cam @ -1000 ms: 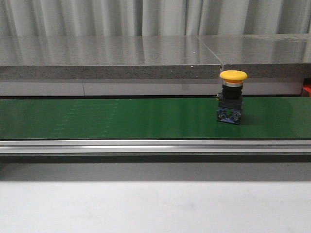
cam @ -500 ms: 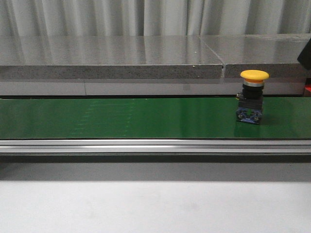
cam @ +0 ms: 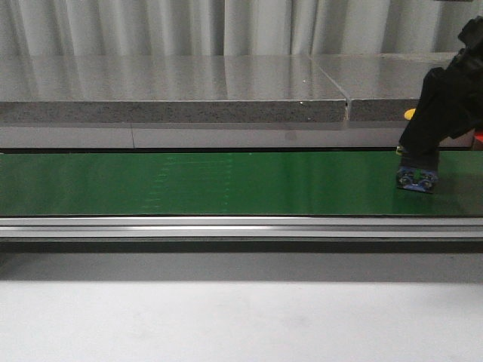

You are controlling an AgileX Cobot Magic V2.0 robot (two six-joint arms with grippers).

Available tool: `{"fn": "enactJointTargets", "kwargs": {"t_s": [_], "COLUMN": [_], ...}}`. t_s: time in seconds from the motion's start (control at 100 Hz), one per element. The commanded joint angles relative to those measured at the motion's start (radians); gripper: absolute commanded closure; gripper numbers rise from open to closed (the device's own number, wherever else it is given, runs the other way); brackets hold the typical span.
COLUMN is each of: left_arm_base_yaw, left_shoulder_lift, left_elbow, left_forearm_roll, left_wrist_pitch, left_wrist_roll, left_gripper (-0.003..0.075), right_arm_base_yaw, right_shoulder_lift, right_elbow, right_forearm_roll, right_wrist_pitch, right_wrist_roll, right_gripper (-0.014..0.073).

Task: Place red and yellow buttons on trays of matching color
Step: 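Lower the right gripper onto the yellow button at the belt end, then carry the yellow button into the yellow tray and open the right gripper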

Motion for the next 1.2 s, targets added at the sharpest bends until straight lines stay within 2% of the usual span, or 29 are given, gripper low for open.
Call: {"fn": "enactJointTargets", "kwargs": {"t_s": [0.0,0.05,0.1,0.25,0.32,0.51,0.67,0.84,0.99,1.19], "left_arm_base_yaw": [-0.008,-0.008,-0.008,-0.008,-0.008,-0.008,-0.008,-0.008,-0.008,-0.008], "left_shoulder_lift": [0.008,0.008,0.008,0.008,0.008,0.008,0.008,0.008,0.008,0.008], "left_elbow": [-0.028,-0.028,-0.028,-0.028,-0.028,-0.028,-0.028,-0.028,-0.028,-0.028], "left_forearm_roll": [-0.016,-0.016,-0.016,-0.016,-0.016,-0.016,-0.016,-0.016,-0.016,-0.016], "left_wrist_pitch": [-0.075,-0.075,-0.075,-0.075,-0.075,-0.075,-0.075,-0.075,-0.075,-0.075], "left_wrist_roll": [-0.003,-0.003,-0.003,-0.003,-0.003,-0.003,-0.003,-0.003,-0.003,-0.003], "left_gripper": [0.0739,0.0739,0.0739,0.0739,0.0739,0.0739,0.0739,0.0739,0.0739,0.0739], "right_arm_base_yaw": [0.003,0.003,0.003,0.003,0.003,-0.013,-0.092,-0.262,-0.475,-0.678], "right_shoulder_lift": [-0.011,-0.002,0.004,0.005,0.005,-0.047,-0.143,-0.254,-0.321,-0.340], "right_elbow": [-0.023,-0.023,-0.023,-0.023,-0.023,-0.023,-0.023,-0.022,-0.020,-0.015], "right_forearm_roll": [0.028,0.029,0.031,0.050,0.053,0.052,-0.001,-0.082,-0.130,-0.148], "right_wrist_pitch": [-0.069,-0.078,-0.081,-0.076,-0.067,-0.040,-0.001,0.059,0.104,0.104], "right_wrist_roll": [-0.010,-0.010,-0.010,-0.009,-0.006,0.068,0.149,0.275,0.407,0.500], "right_gripper": [0.0014,0.0036,0.0099,0.0438,0.0499,0.0505,0.0505,0.0505,0.0505,0.0505]}}
